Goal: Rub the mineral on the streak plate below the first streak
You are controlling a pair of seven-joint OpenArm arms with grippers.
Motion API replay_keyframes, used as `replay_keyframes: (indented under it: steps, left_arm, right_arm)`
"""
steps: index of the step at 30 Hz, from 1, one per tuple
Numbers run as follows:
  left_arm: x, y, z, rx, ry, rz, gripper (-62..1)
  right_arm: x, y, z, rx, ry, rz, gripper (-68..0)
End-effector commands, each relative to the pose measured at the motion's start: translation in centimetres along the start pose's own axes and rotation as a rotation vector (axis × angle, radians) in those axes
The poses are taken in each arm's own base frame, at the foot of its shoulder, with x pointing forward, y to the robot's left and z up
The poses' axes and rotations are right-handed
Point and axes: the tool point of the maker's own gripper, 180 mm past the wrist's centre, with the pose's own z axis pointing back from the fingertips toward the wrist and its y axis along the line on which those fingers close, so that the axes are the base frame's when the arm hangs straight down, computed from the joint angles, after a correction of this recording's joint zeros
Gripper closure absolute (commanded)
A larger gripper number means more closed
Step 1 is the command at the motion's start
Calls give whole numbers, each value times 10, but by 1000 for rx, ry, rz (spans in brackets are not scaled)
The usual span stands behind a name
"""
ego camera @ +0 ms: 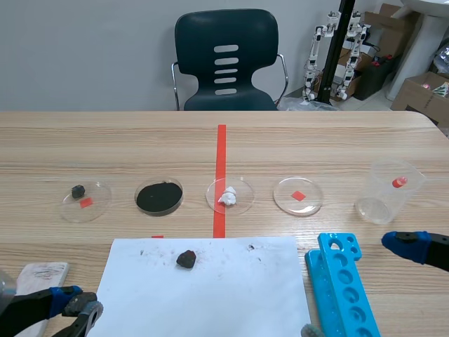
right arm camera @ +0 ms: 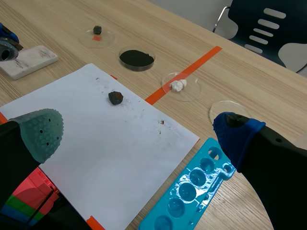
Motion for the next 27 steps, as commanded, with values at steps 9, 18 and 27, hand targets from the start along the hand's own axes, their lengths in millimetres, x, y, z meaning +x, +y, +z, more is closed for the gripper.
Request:
replay_keyframes:
  steps: [9,18,27]
  left_arm:
    - [14,1,-1,5,-45,5,-41]
    - [14,1,-1,5,-45,5,-41]
    - [12,0,-2,4,-36,-4,-41]
  right_arm:
    - [6,-3,0,-1,-26,5,-679]
    - [6,-3,0,-1,-26,5,-679]
    - [6,-3,0,-1,-26,5,-679]
